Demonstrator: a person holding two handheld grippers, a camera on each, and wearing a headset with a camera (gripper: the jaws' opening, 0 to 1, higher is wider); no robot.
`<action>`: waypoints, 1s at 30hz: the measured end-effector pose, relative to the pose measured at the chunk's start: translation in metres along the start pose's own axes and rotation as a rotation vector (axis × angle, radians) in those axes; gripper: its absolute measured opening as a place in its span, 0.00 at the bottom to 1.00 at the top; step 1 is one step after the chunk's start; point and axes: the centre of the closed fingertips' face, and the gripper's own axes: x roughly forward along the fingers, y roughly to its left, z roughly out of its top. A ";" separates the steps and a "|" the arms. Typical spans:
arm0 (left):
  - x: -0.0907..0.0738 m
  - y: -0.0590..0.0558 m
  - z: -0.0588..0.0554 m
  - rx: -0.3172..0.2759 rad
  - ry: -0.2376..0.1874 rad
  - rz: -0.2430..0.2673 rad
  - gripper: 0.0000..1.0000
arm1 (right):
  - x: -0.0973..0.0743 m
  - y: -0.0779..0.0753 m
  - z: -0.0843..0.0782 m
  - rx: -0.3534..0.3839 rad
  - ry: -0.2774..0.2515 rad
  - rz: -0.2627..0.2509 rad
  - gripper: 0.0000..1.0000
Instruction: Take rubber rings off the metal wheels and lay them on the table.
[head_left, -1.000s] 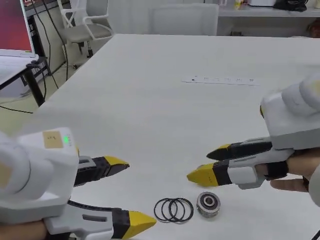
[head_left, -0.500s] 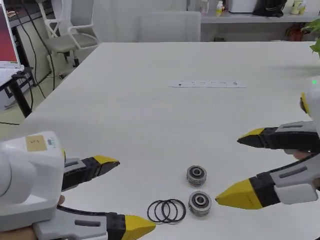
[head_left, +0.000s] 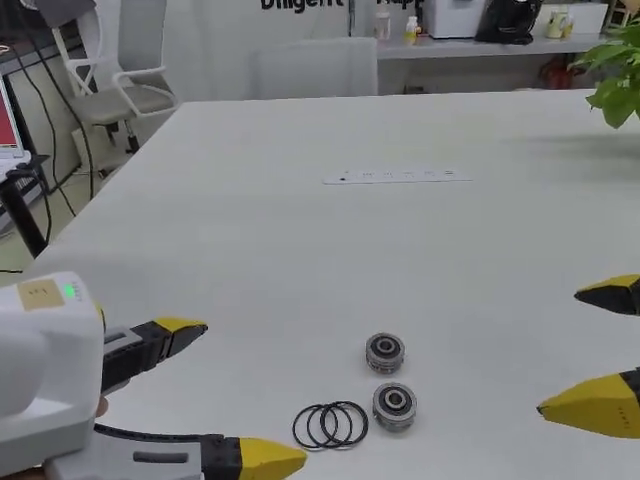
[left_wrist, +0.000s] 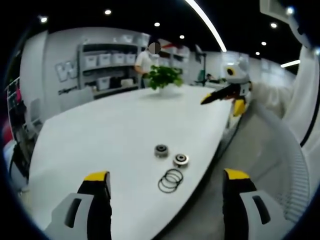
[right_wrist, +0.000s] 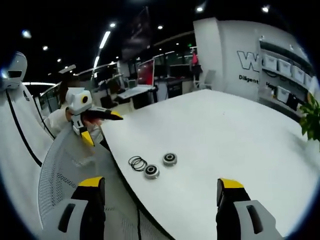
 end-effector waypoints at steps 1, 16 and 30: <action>-0.001 0.000 0.000 -0.003 0.000 0.001 0.95 | -0.002 -0.002 -0.006 0.028 0.002 -0.017 0.92; -0.003 -0.004 -0.004 -0.051 0.002 0.000 0.97 | 0.004 0.001 -0.034 0.114 0.070 -0.069 0.91; -0.002 -0.003 -0.008 -0.100 0.005 -0.007 0.97 | 0.007 0.004 -0.057 0.109 0.174 -0.090 0.86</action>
